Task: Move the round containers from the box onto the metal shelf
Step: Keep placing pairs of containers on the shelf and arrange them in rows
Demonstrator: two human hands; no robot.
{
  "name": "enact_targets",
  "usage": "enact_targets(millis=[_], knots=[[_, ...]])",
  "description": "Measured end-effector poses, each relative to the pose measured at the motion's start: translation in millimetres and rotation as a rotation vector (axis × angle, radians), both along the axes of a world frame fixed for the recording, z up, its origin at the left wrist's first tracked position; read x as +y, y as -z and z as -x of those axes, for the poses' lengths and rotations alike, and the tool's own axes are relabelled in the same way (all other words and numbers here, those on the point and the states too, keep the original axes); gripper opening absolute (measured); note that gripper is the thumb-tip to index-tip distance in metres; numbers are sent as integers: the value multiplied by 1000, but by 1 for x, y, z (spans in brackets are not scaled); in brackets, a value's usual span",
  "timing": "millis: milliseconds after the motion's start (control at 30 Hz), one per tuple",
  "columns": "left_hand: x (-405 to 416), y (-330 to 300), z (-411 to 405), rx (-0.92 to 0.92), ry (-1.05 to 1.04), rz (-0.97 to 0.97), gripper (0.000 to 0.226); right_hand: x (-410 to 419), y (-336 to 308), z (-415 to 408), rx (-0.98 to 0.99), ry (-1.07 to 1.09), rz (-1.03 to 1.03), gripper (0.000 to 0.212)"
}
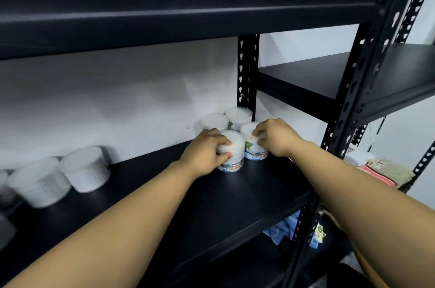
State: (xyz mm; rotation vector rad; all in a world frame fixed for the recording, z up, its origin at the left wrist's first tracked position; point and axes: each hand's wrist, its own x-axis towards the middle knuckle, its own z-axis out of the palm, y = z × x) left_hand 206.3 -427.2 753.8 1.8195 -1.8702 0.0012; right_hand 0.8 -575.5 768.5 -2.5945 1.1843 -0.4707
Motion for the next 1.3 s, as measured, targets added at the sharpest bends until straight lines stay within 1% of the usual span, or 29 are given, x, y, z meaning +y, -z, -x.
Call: enact_targets(millis=[367, 700, 1300], knots=[[-23, -5, 0, -8, 14, -35, 39, -16, 0, -3, -16, 77, -22, 30], [-28, 3, -5, 11, -8, 7, 38, -19, -2, -8, -19, 70, -23, 32], [-31, 10, -5, 12, -34, 63, 38, -17, 2, -7, -40, 41, 9, 30]])
